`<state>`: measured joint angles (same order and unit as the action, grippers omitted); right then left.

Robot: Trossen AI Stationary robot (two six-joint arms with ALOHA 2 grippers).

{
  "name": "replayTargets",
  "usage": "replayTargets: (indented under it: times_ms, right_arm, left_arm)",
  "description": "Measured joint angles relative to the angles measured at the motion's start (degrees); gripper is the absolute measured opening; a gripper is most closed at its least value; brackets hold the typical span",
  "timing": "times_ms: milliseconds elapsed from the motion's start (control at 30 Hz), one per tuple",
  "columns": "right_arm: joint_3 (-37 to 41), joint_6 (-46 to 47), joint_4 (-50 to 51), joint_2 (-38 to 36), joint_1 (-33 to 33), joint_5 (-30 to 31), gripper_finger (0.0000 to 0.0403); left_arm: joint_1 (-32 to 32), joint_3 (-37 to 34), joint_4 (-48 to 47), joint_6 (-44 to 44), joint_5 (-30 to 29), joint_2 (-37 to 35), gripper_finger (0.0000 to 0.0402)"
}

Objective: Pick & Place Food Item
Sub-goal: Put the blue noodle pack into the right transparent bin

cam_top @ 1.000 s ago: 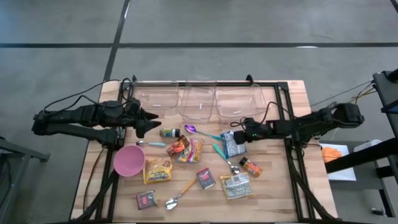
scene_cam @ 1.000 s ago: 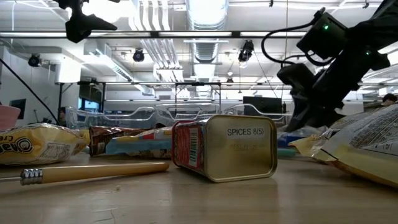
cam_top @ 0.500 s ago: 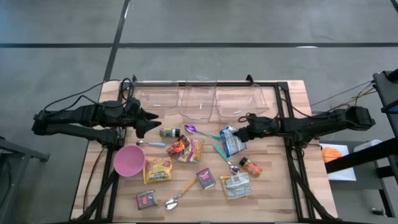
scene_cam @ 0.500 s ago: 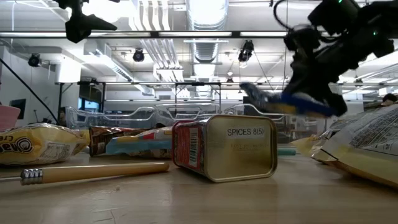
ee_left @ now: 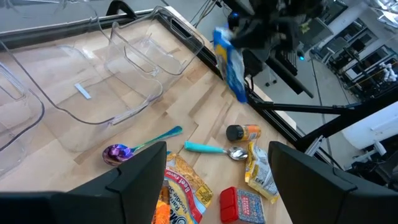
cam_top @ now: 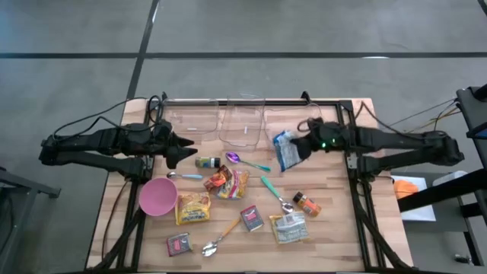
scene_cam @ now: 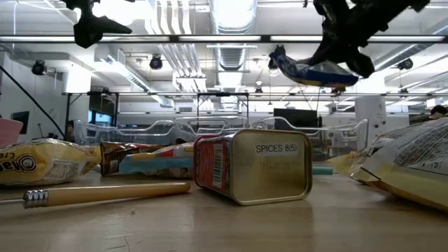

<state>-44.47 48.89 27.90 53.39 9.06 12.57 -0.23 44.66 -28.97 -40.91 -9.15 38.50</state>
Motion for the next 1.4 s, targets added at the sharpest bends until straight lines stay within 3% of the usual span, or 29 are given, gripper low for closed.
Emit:
replayTargets:
  times_ms: [167,367,500,967,1400]
  right_arm:
    - [-7.0,-5.5,10.0,2.2,10.1,-0.6,0.0017]
    - [-8.7,-12.6,10.3,6.5,24.5,-9.8,0.0017]
    - [-7.5,-16.1,7.8,10.5,30.1,-14.1,0.0017]
    - [-6.7,-23.7,1.0,26.8,31.6,-12.6,0.0015]
    - [-6.3,-28.1,1.5,32.9,31.5,-8.9,0.0015]
  left_arm:
    - [0.0,0.0,0.0,0.0,0.0,0.0,0.0290]
    - [0.0,0.0,0.0,0.3,0.0,0.0,0.0290]
    - [0.0,0.0,0.0,0.4,0.0,0.0,0.0290]
    - [0.0,0.0,0.0,0.1,0.1,0.0,0.0290]
    - [0.0,0.0,-0.1,0.0,0.1,0.0,0.0290]
